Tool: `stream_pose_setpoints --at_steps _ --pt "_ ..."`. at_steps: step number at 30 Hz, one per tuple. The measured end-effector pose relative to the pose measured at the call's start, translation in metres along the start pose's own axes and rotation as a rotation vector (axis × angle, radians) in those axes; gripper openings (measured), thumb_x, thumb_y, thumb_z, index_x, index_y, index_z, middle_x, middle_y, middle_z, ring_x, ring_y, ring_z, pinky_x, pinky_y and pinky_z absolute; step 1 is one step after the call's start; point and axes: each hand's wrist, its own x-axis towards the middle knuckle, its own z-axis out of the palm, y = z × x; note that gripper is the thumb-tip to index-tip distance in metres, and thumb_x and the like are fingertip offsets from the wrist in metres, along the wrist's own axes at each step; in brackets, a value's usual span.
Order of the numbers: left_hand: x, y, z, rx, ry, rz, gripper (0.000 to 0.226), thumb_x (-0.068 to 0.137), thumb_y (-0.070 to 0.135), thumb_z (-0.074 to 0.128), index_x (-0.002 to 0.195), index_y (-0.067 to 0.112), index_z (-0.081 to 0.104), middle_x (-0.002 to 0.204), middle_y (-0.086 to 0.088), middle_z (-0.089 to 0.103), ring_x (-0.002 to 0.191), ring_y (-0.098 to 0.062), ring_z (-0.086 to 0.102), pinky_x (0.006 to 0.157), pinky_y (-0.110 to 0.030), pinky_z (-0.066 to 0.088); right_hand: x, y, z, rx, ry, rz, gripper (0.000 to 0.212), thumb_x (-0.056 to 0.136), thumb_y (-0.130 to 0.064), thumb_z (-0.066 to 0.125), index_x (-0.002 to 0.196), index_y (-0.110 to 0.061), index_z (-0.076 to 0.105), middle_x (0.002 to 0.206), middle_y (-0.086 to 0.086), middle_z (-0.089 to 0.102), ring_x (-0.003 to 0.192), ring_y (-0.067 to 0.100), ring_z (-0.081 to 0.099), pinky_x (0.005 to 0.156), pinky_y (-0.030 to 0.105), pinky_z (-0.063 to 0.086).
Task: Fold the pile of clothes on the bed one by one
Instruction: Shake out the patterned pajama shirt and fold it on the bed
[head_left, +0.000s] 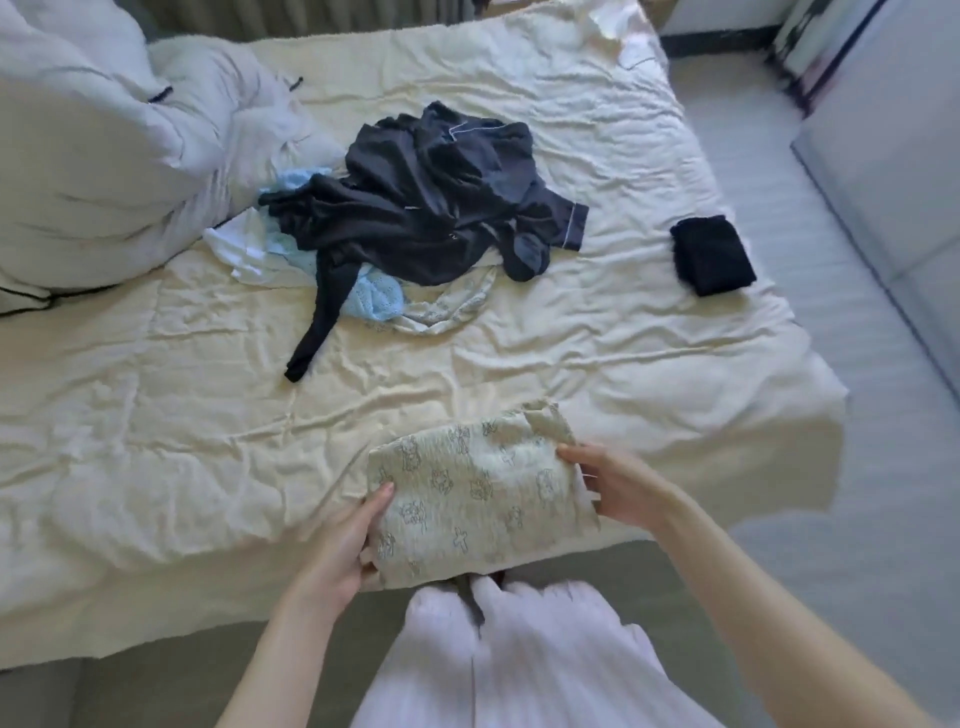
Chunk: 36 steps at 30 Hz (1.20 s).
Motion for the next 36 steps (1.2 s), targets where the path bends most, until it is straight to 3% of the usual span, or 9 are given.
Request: stream_pose_setpoints --at_steps 3,5,10,15,19,22,25,32,36 --pt "0.000 0.006 0.037 0.161 -0.127 0.027 0.016 0.083 0.036 0.068 0.095 0.026 0.070 0.090 0.006 0.075 0.087 -0.015 0.068 0.067 -0.035 0.054 -0.036 0.034 -0.034 0.161 0.128 -0.070 0.021 0.089 -0.024 0.063 0.108 -0.018 0.068 0.087 0.001 0.072 0.083 0.019 0.066 0.083 0.036 0.051" --pt "0.001 0.006 0.062 0.284 -0.218 0.052 0.022 0.080 0.040 0.069 0.096 0.024 0.070 0.091 0.006 0.074 0.088 -0.014 0.068 0.073 -0.037 0.053 -0.061 0.059 -0.051 0.272 0.209 -0.126 0.018 0.089 -0.022 0.062 0.105 -0.017 0.069 0.087 0.002 0.072 0.082 0.019 0.066 0.082 0.035 0.050" --pt "-0.010 -0.003 0.122 0.527 -0.426 0.051 0.036 0.075 0.044 0.069 0.102 0.020 0.069 0.099 0.000 0.073 0.095 -0.021 0.066 0.076 -0.038 0.052 -0.119 0.127 -0.075 0.549 0.400 -0.225 0.012 0.093 -0.016 0.057 0.099 -0.013 0.067 0.078 0.001 0.072 0.068 0.012 0.068 0.056 0.024 0.054" --pt "-0.030 -0.032 0.177 0.645 -0.524 0.050 0.018 0.083 0.036 0.067 0.094 0.022 0.070 0.100 -0.001 0.072 0.102 -0.024 0.062 0.091 -0.047 0.048 -0.166 0.186 -0.096 0.685 0.528 -0.295 0.011 0.091 -0.018 0.058 0.097 -0.015 0.066 0.077 0.000 0.066 0.066 0.013 0.060 0.056 0.024 0.043" --pt "-0.051 -0.057 0.226 0.746 -0.593 0.015 0.025 0.081 0.037 0.068 0.098 0.018 0.069 0.105 -0.003 0.070 0.105 -0.026 0.060 0.094 -0.051 0.047 -0.197 0.222 -0.125 0.819 0.595 -0.337 0.013 0.090 -0.019 0.059 0.099 -0.013 0.066 0.071 -0.002 0.067 0.059 0.010 0.060 0.049 0.021 0.042" --pt "-0.063 -0.072 0.276 0.800 -0.627 0.028 0.030 0.080 0.037 0.069 0.102 0.016 0.069 0.101 -0.003 0.071 0.099 -0.024 0.064 0.091 -0.047 0.048 -0.218 0.236 -0.161 0.857 0.638 -0.346 0.009 0.089 -0.020 0.060 0.093 -0.015 0.066 0.073 -0.002 0.069 0.063 0.011 0.062 0.054 0.024 0.048" --pt "-0.075 -0.088 0.335 0.817 -0.646 0.051 0.023 0.081 0.036 0.068 0.097 0.020 0.069 0.098 -0.001 0.072 0.096 -0.022 0.064 0.082 -0.041 0.049 -0.237 0.241 -0.209 0.866 0.665 -0.371 0.008 0.089 -0.019 0.060 0.093 -0.015 0.065 0.072 -0.002 0.069 0.069 0.015 0.060 0.062 0.028 0.044" --pt "-0.109 -0.121 0.458 0.849 -0.688 0.067 0.026 0.080 0.039 0.070 0.097 0.020 0.070 0.100 0.000 0.072 0.100 -0.021 0.064 0.093 -0.046 0.048 -0.290 0.251 -0.323 0.849 0.728 -0.375 0.015 0.087 -0.023 0.064 0.099 -0.014 0.067 0.080 -0.001 0.072 0.080 0.019 0.064 0.065 0.032 0.052" --pt "-0.119 -0.133 0.519 0.837 -0.684 0.057 0.022 0.080 0.037 0.071 0.093 0.020 0.070 0.103 -0.001 0.070 0.101 -0.021 0.062 0.097 -0.048 0.045 -0.306 0.248 -0.384 0.848 0.731 -0.362 0.014 0.087 -0.023 0.064 0.097 -0.013 0.067 0.080 0.001 0.071 0.076 0.020 0.065 0.062 0.032 0.053"
